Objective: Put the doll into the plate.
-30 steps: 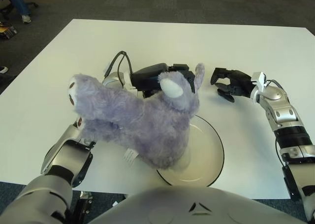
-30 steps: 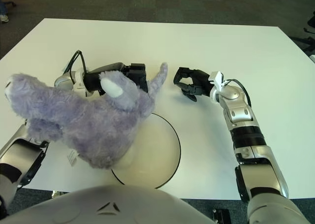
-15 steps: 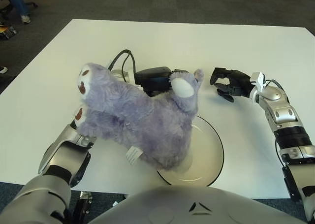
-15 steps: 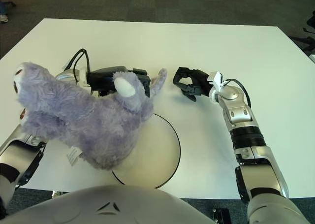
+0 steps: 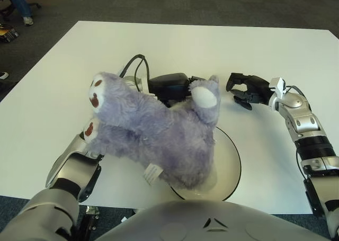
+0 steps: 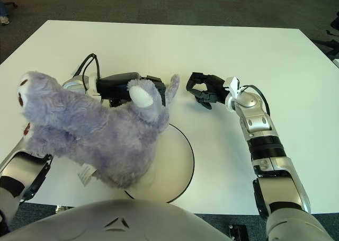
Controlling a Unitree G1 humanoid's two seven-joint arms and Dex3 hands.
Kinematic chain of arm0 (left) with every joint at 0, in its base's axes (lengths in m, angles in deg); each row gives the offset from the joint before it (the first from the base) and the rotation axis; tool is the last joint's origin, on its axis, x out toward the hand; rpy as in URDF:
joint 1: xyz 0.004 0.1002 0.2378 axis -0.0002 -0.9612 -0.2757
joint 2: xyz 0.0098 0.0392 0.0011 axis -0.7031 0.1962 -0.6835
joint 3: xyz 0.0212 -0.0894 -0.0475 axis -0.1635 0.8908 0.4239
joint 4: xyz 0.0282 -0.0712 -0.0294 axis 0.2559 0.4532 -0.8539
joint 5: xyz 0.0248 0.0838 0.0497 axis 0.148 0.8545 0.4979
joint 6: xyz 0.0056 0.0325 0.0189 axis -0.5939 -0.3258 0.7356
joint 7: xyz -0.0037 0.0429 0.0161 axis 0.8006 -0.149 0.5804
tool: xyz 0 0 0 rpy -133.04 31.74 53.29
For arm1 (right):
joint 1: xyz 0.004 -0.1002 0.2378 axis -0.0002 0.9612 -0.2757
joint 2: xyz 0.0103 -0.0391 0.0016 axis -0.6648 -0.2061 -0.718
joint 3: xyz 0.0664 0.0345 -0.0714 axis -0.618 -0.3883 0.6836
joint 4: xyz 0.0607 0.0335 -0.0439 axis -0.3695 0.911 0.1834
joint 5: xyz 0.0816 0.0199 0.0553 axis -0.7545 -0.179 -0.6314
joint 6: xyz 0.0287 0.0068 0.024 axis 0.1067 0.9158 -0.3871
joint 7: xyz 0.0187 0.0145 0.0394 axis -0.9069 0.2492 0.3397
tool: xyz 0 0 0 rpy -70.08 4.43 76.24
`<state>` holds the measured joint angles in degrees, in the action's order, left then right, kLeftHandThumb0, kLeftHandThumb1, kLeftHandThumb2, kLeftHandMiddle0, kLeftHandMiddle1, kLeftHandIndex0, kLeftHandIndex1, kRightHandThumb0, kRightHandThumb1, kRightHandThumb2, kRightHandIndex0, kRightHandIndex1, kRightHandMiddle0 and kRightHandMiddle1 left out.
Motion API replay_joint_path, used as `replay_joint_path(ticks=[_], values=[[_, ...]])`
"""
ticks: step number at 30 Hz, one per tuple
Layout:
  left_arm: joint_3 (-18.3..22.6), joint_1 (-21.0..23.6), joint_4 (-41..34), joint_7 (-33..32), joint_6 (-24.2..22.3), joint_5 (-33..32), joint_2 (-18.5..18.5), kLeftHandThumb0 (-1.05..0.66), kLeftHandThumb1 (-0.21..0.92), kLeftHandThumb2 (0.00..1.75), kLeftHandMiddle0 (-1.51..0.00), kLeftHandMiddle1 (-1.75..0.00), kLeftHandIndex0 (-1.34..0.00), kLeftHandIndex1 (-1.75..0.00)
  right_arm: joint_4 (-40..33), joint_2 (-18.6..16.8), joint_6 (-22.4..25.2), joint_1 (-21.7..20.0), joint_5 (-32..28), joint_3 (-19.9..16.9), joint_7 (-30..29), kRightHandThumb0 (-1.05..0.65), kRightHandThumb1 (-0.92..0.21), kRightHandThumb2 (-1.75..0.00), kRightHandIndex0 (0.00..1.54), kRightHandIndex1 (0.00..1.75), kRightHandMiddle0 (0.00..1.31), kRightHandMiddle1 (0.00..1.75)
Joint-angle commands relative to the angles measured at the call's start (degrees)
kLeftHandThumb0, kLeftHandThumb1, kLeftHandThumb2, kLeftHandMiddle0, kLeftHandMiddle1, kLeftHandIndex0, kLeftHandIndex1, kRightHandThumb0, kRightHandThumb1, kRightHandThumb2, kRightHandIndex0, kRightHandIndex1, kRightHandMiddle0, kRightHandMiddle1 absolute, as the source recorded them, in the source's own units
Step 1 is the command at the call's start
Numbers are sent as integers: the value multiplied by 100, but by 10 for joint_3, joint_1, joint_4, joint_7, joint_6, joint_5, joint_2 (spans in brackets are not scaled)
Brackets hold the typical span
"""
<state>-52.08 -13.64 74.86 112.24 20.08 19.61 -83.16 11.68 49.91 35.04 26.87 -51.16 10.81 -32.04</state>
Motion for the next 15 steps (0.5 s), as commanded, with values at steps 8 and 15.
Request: replay_joint_path(ticks=[8, 15], values=[[0, 5, 16, 26, 2, -18, 4, -85, 92, 47, -55, -175, -3, -129, 32, -2, 45, 48, 30, 24, 3, -35, -92, -44, 124, 175, 27, 166], [5, 16, 63, 36, 107, -29, 22, -81, 92, 47, -5, -146, 0, -89, 15, 0, 57, 52, 30, 24, -3, -35, -92, -45, 124, 175, 26, 167]])
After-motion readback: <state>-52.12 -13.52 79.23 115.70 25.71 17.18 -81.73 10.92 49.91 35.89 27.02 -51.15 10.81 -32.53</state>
